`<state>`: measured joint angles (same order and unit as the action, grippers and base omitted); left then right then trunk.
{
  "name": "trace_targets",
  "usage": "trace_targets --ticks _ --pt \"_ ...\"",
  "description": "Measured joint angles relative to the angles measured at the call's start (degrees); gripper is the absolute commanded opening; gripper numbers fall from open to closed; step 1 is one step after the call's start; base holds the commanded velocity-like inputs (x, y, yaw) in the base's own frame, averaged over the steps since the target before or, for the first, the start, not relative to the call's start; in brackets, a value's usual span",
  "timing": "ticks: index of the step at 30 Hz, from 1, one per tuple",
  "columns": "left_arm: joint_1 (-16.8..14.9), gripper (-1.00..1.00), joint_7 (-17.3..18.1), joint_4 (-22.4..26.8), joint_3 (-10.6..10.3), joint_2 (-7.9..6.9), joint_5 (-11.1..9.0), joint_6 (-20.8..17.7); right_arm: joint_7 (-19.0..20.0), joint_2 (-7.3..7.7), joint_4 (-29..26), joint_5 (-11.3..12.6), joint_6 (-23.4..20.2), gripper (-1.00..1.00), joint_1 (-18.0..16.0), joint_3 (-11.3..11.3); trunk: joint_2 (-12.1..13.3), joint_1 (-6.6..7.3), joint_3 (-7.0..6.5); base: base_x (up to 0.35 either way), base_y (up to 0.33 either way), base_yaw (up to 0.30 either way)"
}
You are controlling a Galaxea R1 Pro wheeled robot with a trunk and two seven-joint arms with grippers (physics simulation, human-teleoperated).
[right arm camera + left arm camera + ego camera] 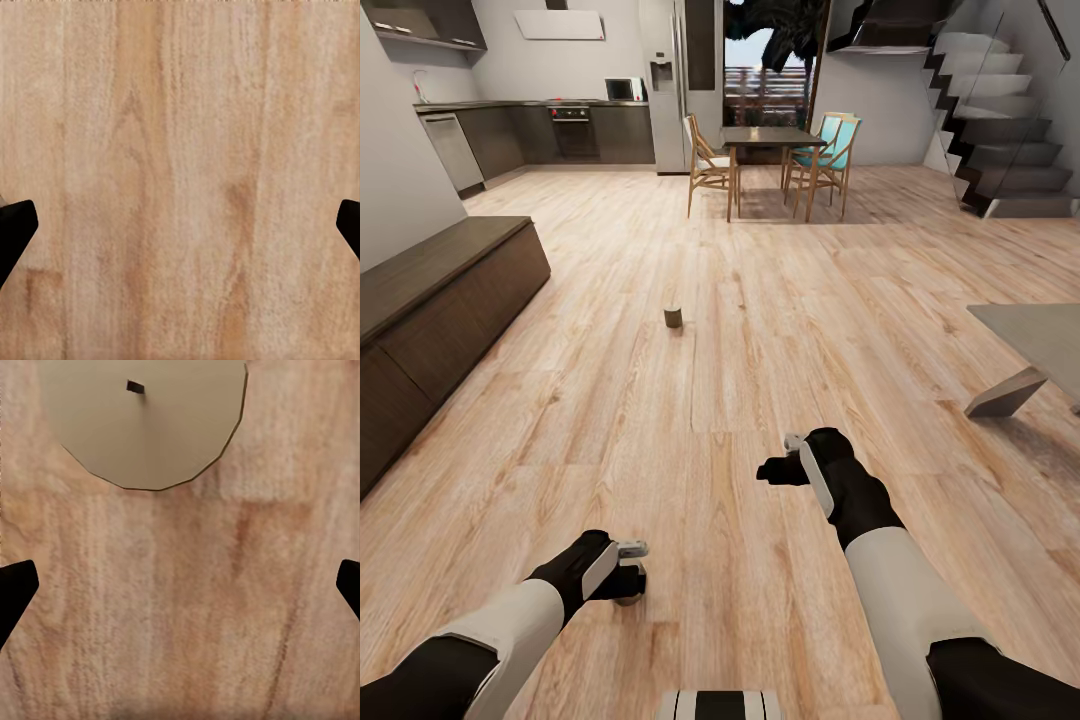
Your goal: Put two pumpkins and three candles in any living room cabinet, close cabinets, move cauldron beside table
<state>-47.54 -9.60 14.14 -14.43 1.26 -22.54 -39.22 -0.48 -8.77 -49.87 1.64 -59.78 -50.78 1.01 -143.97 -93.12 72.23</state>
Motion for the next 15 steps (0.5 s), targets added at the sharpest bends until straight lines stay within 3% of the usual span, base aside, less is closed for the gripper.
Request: trace_targets --ticks 7,15 --pt "0.0 1.0 0.0 0.0 0.02 -0.01 0.04 -0.01 0.0 0.01 0.0 -0.01 0.0 1.0 0.0 0.0 0.0 0.02 0.0 0.233 0.0 0.0" --pt "0.0 1.0 0.0 0.0 0.02 -0.01 0.02 0.07 0.0 0.03 0.0 0.0 0.0 1.0 0.0 0.0 0.0 -0.01 0.0 0.034 0.0 0.0"
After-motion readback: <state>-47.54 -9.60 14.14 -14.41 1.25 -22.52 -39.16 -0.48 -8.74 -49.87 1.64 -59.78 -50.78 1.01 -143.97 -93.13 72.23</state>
